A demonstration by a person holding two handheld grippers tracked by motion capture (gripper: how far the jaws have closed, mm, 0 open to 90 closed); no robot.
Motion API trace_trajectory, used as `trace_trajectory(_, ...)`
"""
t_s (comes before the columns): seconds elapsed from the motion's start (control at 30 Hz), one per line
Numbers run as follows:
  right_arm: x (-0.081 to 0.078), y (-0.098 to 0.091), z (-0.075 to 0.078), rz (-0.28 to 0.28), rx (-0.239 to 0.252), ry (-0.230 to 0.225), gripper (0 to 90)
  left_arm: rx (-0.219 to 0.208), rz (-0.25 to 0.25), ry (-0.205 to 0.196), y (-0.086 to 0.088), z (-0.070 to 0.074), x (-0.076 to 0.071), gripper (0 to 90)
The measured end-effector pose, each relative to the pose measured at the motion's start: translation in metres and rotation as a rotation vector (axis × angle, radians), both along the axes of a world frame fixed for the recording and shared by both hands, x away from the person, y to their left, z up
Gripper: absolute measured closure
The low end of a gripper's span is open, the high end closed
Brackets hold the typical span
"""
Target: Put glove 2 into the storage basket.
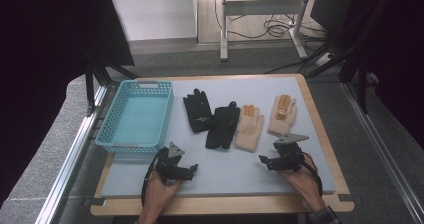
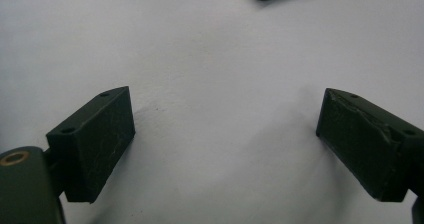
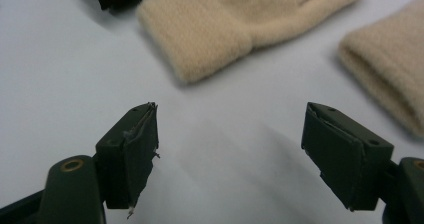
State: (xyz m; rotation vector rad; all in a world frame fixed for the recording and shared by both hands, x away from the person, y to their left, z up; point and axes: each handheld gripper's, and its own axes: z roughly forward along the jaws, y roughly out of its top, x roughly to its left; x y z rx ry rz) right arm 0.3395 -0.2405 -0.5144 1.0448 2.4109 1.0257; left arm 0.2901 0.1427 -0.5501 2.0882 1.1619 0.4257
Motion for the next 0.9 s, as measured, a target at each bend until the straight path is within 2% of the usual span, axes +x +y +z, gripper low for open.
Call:
trace_trajectory(0.13, 0.004, 0.007, 0.009, 0.017, 0.016, -0.006, 22.8, 0.000, 0.000, 0.000, 0.000, 0.000, 0.000, 8.6)
trace_trajectory(0.4, 0.013, 0.021, 0.016, 0.045, 0.015, -0.008, 28.8, 0.000, 0.000, 0.000, 0.000, 0.000, 0.000, 8.6)
trace_trajectory(0.5, 0.019, 0.029, 0.019, 0.061, 0.030, -0.003, 31.4, 0.000, 0.000, 0.000, 0.000, 0.000, 0.000, 8.6)
trace_trajectory(0.9, 0.050, 0.063, 0.034, 0.109, 0.060, 0.003, 49.3, 0.001, 0.000, 0.000, 0.000, 0.000, 0.000, 8.6)
